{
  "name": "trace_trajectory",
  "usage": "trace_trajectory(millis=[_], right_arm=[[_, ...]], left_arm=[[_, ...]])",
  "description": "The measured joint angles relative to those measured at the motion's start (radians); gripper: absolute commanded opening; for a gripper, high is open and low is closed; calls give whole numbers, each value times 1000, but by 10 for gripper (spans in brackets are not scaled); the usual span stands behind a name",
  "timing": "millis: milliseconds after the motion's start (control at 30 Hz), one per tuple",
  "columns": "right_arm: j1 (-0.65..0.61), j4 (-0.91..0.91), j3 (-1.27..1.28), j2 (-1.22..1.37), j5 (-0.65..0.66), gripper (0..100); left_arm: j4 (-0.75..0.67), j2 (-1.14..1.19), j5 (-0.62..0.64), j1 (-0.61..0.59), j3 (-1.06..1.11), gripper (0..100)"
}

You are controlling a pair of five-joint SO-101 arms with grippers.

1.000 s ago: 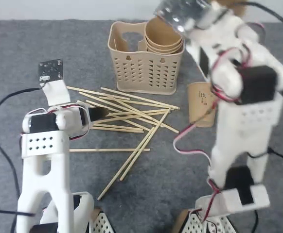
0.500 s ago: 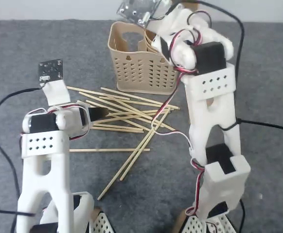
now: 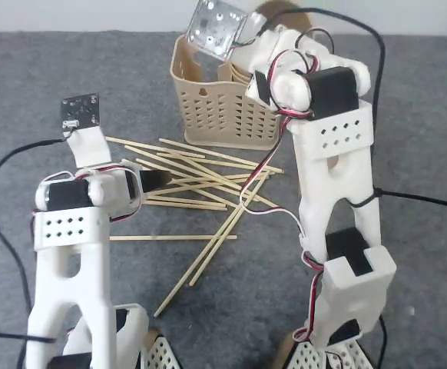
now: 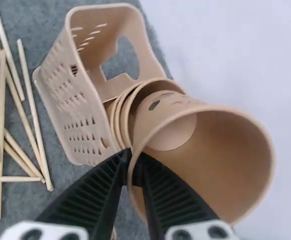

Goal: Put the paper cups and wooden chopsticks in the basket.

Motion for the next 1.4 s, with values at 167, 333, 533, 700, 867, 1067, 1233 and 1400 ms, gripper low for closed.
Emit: trace_trajectory(millis=[167,333,533,700,867,1067,1233,1400], right_arm=[[0,0,0,28,2,236],[0,-17,-9,28,-20,228],[2,21,-143,-51,-100,173],[86,157,-212,-178,-201,154],[279,152,-87,-170,-322,87],[408,87,107,-29,-365,18],[486,-68,173,167,-371,9],[494,-253,173,393,-371,9]], left_arm=[[0,0,0,0,11,382],[0,0,0,0,11,382],[0,0,0,0,11,382],[0,0,0,0,11,382],[0,0,0,0,11,382],[0,0,0,0,11,382],[0,0,2,6,11,382],[0,0,0,34,29,382]])
